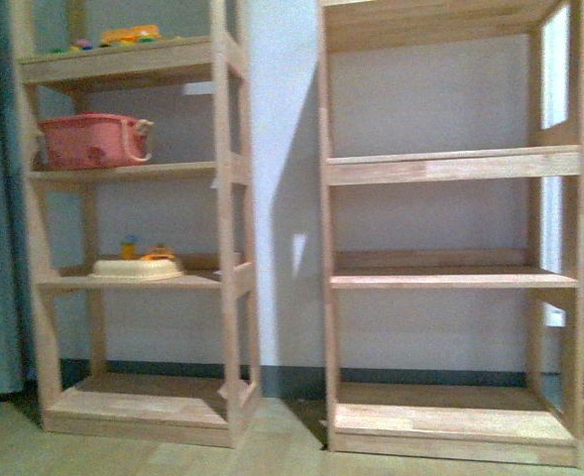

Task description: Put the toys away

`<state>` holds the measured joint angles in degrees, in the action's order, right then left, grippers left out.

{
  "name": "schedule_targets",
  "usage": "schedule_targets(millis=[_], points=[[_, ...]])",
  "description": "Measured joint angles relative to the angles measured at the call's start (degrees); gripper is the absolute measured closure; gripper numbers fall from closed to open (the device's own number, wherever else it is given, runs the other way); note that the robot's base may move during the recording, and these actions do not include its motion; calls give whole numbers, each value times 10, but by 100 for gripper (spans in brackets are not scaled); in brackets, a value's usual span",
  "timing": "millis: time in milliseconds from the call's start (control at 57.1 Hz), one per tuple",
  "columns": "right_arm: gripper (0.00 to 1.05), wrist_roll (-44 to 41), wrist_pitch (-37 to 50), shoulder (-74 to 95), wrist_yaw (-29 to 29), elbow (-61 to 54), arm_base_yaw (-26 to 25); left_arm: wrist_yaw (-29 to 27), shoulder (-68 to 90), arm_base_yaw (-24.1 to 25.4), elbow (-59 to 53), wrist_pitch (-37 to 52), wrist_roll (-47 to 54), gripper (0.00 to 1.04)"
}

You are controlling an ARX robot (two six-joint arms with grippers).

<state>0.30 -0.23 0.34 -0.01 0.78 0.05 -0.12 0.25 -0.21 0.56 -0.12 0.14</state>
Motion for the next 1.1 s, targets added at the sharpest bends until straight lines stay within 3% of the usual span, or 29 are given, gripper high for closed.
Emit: schedule_targets(millis=[1103], points=[[99,0,0,0,0,0,0,1,0,0,0,0,0,6]])
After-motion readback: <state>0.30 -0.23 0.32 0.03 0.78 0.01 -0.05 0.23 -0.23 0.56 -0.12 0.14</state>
